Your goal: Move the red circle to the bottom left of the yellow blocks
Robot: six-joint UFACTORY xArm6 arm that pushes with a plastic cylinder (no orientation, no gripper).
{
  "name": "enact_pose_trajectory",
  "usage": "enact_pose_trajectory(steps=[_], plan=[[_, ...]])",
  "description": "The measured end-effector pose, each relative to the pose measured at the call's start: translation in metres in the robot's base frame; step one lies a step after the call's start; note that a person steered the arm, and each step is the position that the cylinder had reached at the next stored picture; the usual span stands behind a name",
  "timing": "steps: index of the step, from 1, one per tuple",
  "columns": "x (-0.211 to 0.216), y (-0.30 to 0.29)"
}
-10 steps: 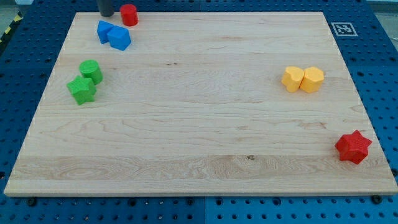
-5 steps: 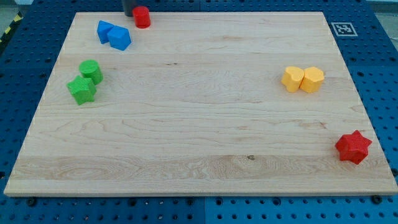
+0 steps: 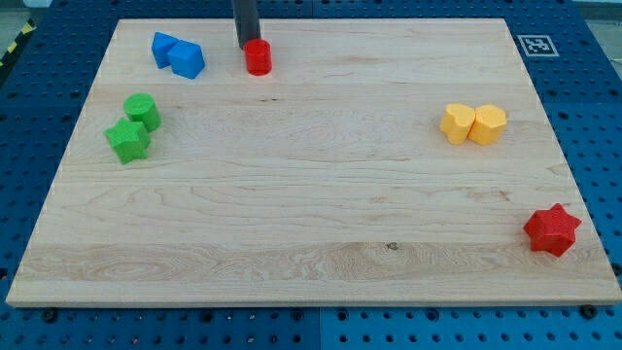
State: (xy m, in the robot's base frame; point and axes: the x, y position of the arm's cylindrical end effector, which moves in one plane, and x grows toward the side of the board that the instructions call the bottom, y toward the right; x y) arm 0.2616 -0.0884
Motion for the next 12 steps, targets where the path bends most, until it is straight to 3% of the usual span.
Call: enact_pose_trajectory(steps=[5, 7, 10, 12], plan=[[0.15, 0.09], [0.219, 0.087], [0.243, 0.029], [0.272, 0.05]])
